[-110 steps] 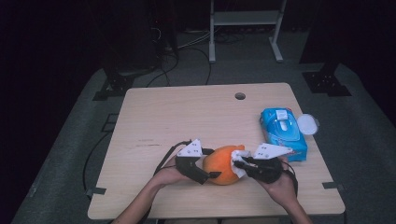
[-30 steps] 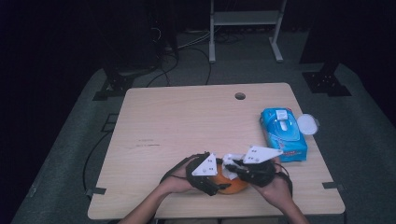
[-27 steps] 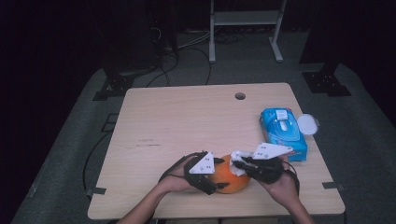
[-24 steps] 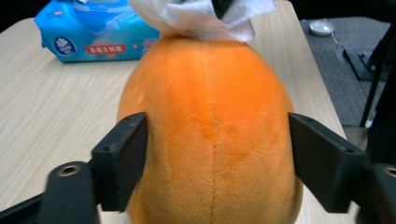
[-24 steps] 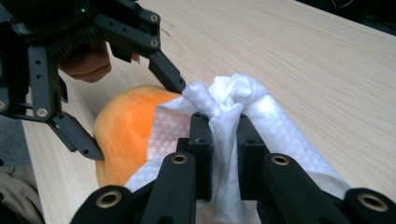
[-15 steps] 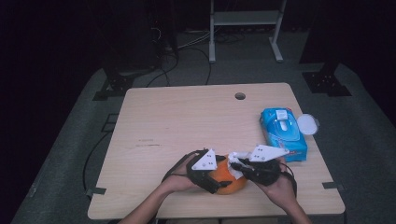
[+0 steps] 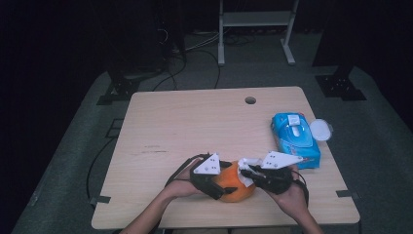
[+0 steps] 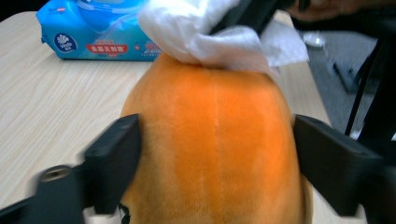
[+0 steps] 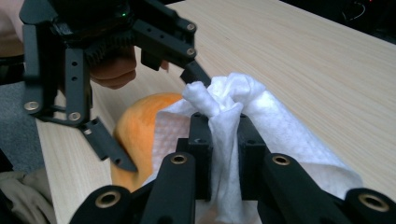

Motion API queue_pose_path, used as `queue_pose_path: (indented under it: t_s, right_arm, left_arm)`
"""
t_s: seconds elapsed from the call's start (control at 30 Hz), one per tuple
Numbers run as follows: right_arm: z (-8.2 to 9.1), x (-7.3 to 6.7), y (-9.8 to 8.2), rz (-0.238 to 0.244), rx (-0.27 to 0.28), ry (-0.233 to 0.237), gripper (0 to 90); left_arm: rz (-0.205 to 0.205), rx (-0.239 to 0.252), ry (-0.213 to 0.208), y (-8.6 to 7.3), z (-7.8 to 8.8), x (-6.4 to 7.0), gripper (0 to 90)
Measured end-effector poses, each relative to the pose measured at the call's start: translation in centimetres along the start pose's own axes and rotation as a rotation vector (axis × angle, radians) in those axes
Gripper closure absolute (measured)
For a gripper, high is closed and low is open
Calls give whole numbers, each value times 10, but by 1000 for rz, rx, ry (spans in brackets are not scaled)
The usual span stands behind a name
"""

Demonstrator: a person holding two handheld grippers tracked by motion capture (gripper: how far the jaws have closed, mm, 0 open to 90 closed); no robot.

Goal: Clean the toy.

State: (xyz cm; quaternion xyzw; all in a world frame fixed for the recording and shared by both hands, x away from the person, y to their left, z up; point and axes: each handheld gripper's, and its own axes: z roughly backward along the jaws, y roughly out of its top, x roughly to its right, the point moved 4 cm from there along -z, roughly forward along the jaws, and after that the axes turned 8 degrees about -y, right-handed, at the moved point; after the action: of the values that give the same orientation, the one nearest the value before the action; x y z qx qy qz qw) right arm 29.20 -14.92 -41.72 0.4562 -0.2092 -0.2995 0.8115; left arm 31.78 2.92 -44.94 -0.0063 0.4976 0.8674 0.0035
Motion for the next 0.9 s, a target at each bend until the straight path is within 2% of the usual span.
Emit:
queue_pose_path:
  t_s: [0.07,0.2,0.27,0.33,0.43,0.47,0.6,0.67,0.73,0.83,0.9]
  right_arm:
    - [4,6,0,-18,10,-6,793]
    - [7,22,-11,-67,0,-36,794]
    - [6,28,-18,-123,-3,-22,794]
    - [7,26,-16,-123,5,-20,794]
    - [6,16,-9,-84,17,-1,793]
    - [6,16,-8,-76,14,0,793]
    - [4,26,-17,-103,-9,-7,793]
    - [2,35,-23,-137,-24,-28,793]
    - [2,40,-22,-164,-13,-37,793]
    - [3,41,-16,-200,32,-8,792]
    - [1,40,-16,-202,30,8,793]
  left_arm:
    - [23,11,-4,-3,3,-3,284]
    - [50,23,-3,-8,6,-7,290]
    - [56,26,-3,-9,6,-7,288]
    - [52,20,-1,-9,5,-6,281]
    - [57,25,-8,-11,7,-7,278]
    - [60,26,-9,-12,7,-8,278]
    - [78,37,-14,-14,8,-9,279]
    - [68,34,-24,-14,7,-8,282]
    - [44,29,-38,-13,5,-5,284]
    - [12,16,-47,-11,3,0,282]
    - [3,14,-32,-9,6,-3,273]
